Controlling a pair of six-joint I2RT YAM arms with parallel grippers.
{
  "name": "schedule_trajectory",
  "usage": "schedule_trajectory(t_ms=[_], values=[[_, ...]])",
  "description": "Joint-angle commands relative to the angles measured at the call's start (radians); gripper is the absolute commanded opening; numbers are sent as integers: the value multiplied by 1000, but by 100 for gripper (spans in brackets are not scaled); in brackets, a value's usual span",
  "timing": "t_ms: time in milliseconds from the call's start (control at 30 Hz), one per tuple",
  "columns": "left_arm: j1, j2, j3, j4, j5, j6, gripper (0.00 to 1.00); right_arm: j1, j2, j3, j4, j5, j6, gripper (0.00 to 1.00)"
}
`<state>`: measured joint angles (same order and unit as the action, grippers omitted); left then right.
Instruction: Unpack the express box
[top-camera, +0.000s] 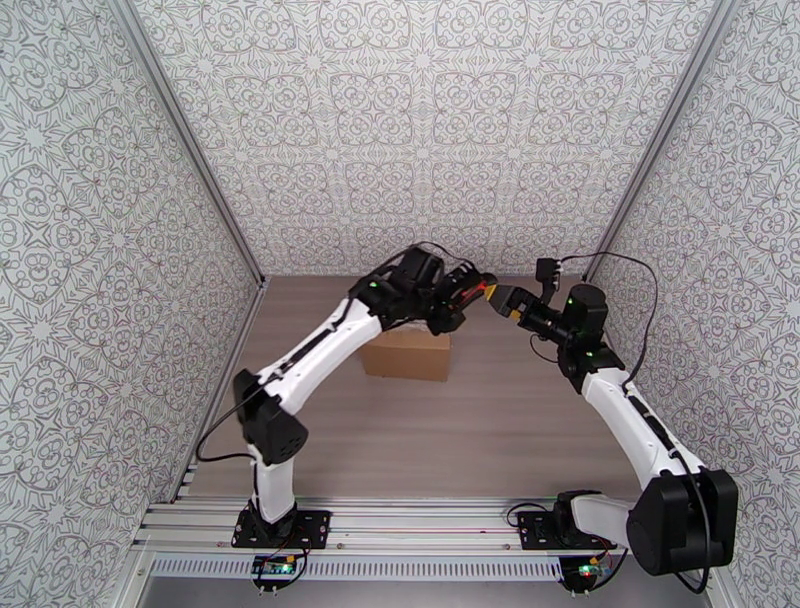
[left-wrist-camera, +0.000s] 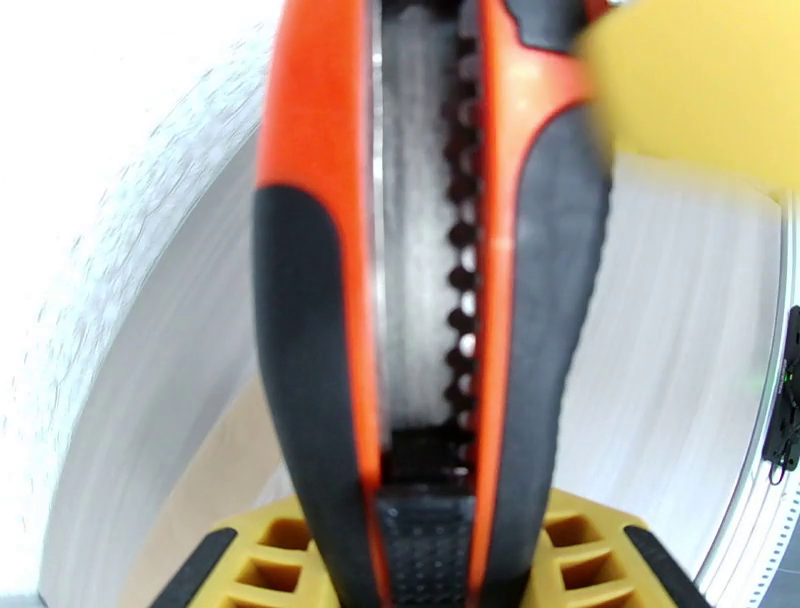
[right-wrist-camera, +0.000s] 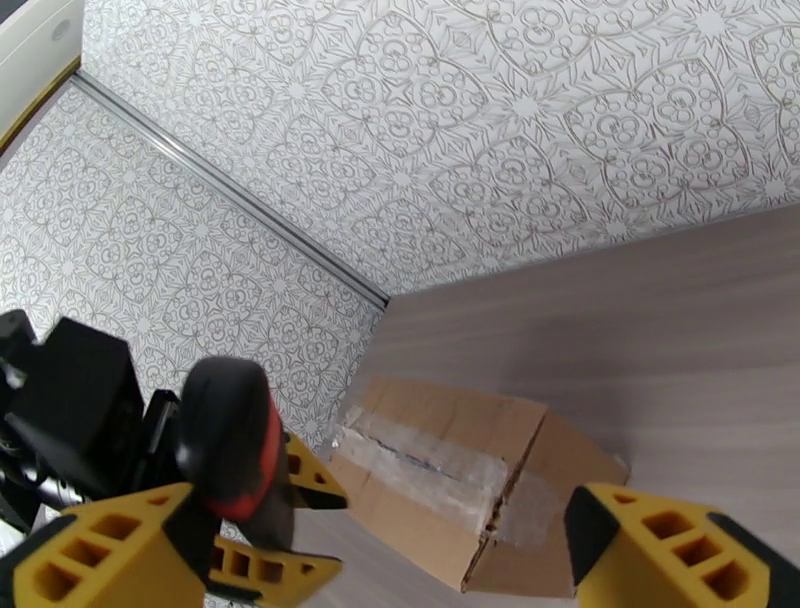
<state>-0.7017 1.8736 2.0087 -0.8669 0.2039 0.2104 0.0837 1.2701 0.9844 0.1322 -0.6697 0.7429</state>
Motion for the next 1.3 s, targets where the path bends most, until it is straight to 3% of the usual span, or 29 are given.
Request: schedule_trajectory(t_ms=[0,233,333,467,567,733,1100,1267], values=[[49,-108,-55,-20,-35,-71,20,-16,50,28,-1,28,-10,99],[200,-290,-219,-97,-166,-162,20,-16,120,52,67,19,18,99],[327,-372,-325,-135,-240,-235,20,-14,138,53,65,17,16,99],[541,-449,-504,-115,-219,-328,20,2,148,74,-13,39,-39,99],[611,-452,-644,-37,-226,-332,21,19,160,109,-85,60,-72,99],[641,-321,-730,52,-199,-375,21,46,161,141,-157,86,-96,98],[658,1,-677,117,-136,-399,18,77,31,35,-246,174,-103,98],[656,76,-666,152,-103,-417,19,80,-20,-8,-275,201,-97,98]])
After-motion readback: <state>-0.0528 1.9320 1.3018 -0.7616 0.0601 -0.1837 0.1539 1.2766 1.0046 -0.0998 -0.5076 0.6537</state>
